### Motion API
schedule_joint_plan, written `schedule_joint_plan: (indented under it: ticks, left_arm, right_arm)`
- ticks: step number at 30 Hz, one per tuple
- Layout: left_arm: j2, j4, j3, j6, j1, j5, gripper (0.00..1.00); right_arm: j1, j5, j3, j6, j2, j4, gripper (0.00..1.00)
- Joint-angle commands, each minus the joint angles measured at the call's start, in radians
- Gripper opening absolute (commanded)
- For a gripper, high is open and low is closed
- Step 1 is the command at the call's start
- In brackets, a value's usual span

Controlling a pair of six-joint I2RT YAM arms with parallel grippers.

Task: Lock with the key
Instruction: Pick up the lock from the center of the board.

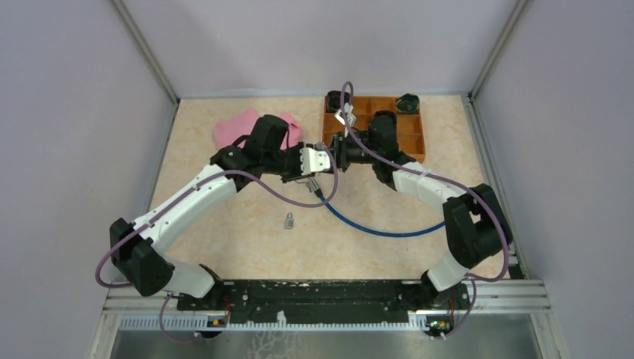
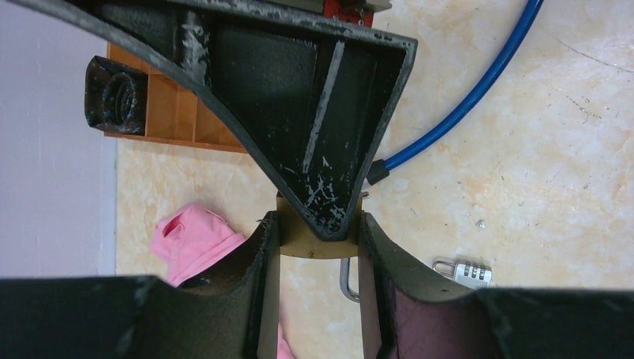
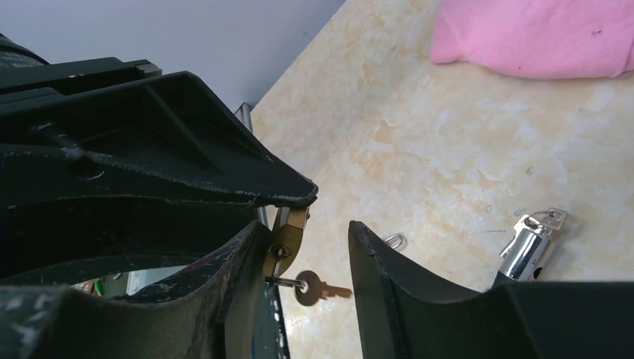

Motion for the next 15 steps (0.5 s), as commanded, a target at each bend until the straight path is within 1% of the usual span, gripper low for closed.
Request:
schedule_joint_plan:
  ticks: [1, 3, 4, 6, 7, 8, 9, 10, 12, 13, 14, 15]
  left_arm:
    - [0.000, 0.042, -0.010, -0.004, -0.020, -0.016, 0.00]
    - [-0.002, 0.050, -0.014, -0.005, -0.023, -0.029, 0.00]
    - [-0.004, 0.054, -0.019, -0.005, -0.024, -0.037, 0.00]
    - [-0.010, 0.060, -0.029, -0.007, -0.024, -0.058, 0.00]
    - [-0.016, 0.068, -0.037, -0.012, -0.024, -0.070, 0.01]
    - [-0.023, 0.077, -0.047, -0.019, -0.024, -0.084, 0.04]
    - [-0.032, 0.085, -0.057, -0.024, -0.023, -0.092, 0.09]
    - [-0.040, 0.089, -0.069, -0.029, -0.022, -0.096, 0.16]
    - [-0.061, 0.096, -0.088, -0.050, -0.020, -0.091, 0.36]
    - [-0.071, 0.098, -0.096, -0.060, -0.017, -0.080, 0.49]
    - [-0.081, 0.101, -0.102, -0.072, -0.013, -0.069, 0.58]
    - [-0.089, 0.106, -0.108, -0.085, -0.008, -0.056, 0.63]
  right_arm:
    - [0.025, 0.000, 0.049, 0.010, 0.010, 0.047, 0.42]
    - [0.029, 0.001, 0.051, 0.010, 0.014, 0.047, 0.36]
    - [0.029, 0.005, 0.053, 0.009, 0.013, 0.044, 0.31]
    - [0.022, 0.026, 0.062, -0.020, 0.005, 0.014, 0.15]
    - [0.016, 0.032, 0.064, -0.030, 0.000, 0.006, 0.07]
    - [0.007, 0.037, 0.066, -0.036, -0.006, 0.001, 0.01]
    - [-0.004, 0.040, 0.068, -0.042, -0.013, -0.003, 0.00]
    - [-0.018, 0.039, 0.068, -0.052, -0.022, -0.006, 0.00]
    - [-0.050, 0.027, 0.069, -0.085, -0.045, -0.015, 0.00]
    - [-0.067, 0.020, 0.067, -0.108, -0.060, -0.023, 0.00]
    - [-0.081, 0.012, 0.065, -0.134, -0.075, -0.031, 0.00]
    - [-0.093, -0.003, 0.064, -0.166, -0.092, -0.045, 0.00]
